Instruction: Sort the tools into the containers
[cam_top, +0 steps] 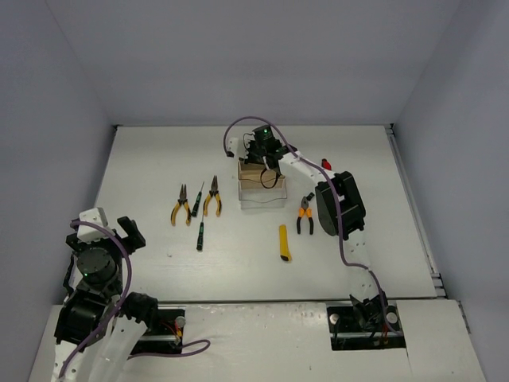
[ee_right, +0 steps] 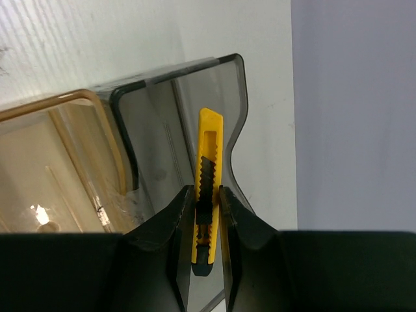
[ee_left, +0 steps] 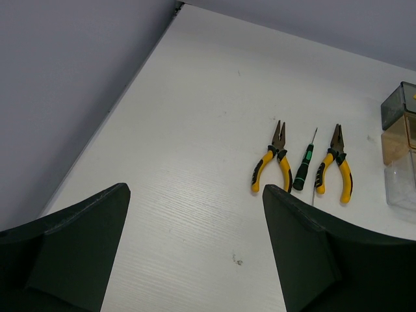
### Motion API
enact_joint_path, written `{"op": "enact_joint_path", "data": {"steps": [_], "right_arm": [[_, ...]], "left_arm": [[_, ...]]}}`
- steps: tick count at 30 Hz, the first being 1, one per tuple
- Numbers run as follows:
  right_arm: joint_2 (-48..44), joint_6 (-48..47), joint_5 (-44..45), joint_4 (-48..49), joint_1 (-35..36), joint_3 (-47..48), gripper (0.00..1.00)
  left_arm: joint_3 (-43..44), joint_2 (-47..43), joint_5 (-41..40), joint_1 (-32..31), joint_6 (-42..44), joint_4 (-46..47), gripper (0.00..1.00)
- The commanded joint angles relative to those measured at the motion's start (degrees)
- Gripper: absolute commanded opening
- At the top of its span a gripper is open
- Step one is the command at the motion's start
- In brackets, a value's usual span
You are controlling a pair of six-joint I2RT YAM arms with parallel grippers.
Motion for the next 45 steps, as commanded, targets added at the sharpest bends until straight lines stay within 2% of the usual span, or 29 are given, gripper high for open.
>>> {"op": "enact_joint_path", "data": {"steps": [1, 4, 11, 15, 19, 21, 25, 28, 31, 37, 45], "right_arm": [[-0.6, -1.0, -0.4, 2.6, -0.9, 3.6, 0.25], [-0.5, 1.3, -0.2, 2.8, -1.2, 4.5, 0.44], [-5.0, 11.8, 3.4, 3.2, -1.2, 5.1, 0.57], [-14.1, 26.4, 8.3, 3.3, -1.0, -0.7, 0.61], [-27.0, 43.7, 10.6, 3.4, -0.3, -12.3, 0.67], [-33.3, 48.5, 13.1, 3.5, 1.2, -17.0, 0.70], [-41.5, 60.6, 24.2, 3.2, 6.3, -29.8, 0.72], [-47.0, 73.3, 24.6, 3.3, 7.8, -41.4, 0.75], [-53.3, 82.1, 24.1, 3.3, 8.7, -49.9, 0.78], [-58.9, 92.1, 22.5, 3.2, 10.3, -61.5, 0.81], [-57.9, 95.8, 22.5, 3.4, 11.9, -67.7, 0.76]], "left_arm": [[0.3, 2.2, -1.3, 0.0, 1.0, 4.2, 0.81], [0.3, 2.4, -1.3, 0.0, 1.1, 4.4, 0.80], [0.4, 2.1, -0.8, 0.1, 1.1, 4.5, 0.81], [0.4, 1.2, -0.7, 0.1, 1.0, 4.6, 0.81], [0.5, 0.7, -0.2, 0.1, 0.8, 4.4, 0.81], [0.6, 0.5, 0.1, 0.0, 0.7, 4.5, 0.81], [0.8, -0.3, -0.1, 0.0, 0.6, 4.1, 0.81], [0.8, -1.1, -0.9, 0.0, 0.5, 3.7, 0.81], [0.7, -1.2, -0.8, 0.0, 0.5, 3.6, 0.81], [1.0, 0.1, -0.3, -0.2, 0.3, 3.4, 0.81], [1.0, 0.8, -0.5, -0.1, 0.2, 3.4, 0.81]]}}
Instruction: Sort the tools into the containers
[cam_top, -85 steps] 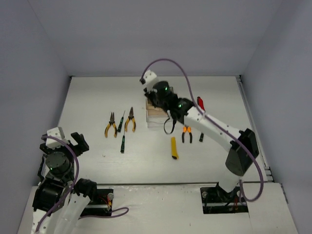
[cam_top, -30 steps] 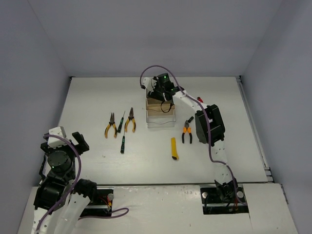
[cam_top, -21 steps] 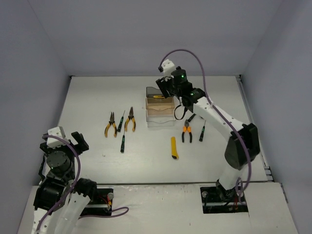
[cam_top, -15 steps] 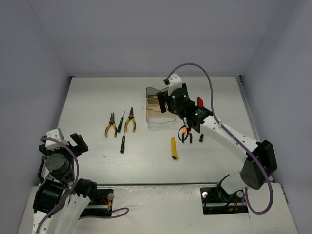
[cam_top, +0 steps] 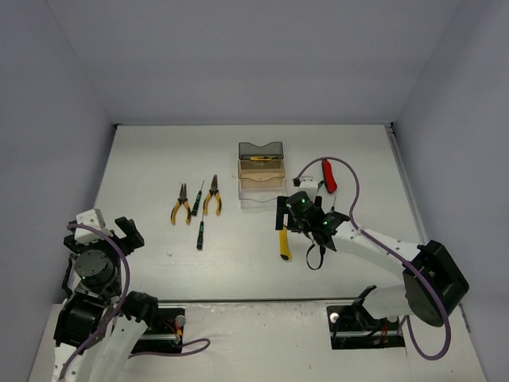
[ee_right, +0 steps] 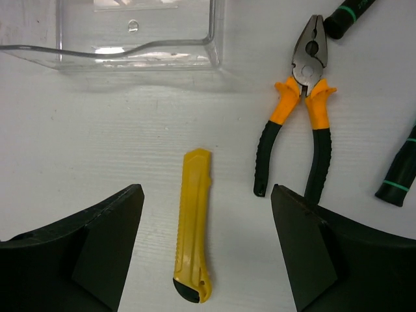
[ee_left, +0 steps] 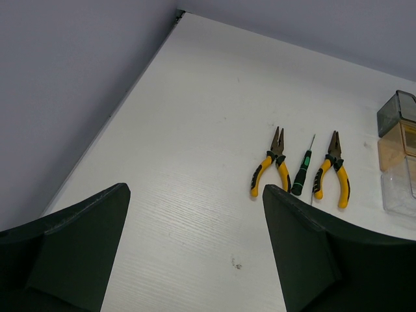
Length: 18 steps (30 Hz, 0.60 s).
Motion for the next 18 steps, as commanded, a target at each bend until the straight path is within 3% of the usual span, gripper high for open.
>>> {"op": "enact_joint_path", "data": {"steps": [1, 18], "right_arm": [[-0.2, 4.8, 1.4, 2.5, 1.3, -1.8, 0.75], [11.3, 9.8, 2.7, 3.5, 6.3, -3.9, 0.57]], "left_arm": [[1.1, 2.4, -0.1, -0.1, 0.0, 3.0, 0.81], [1.0, 2.2, -0.1, -0.1, 0.2, 3.0, 0.81]]}}
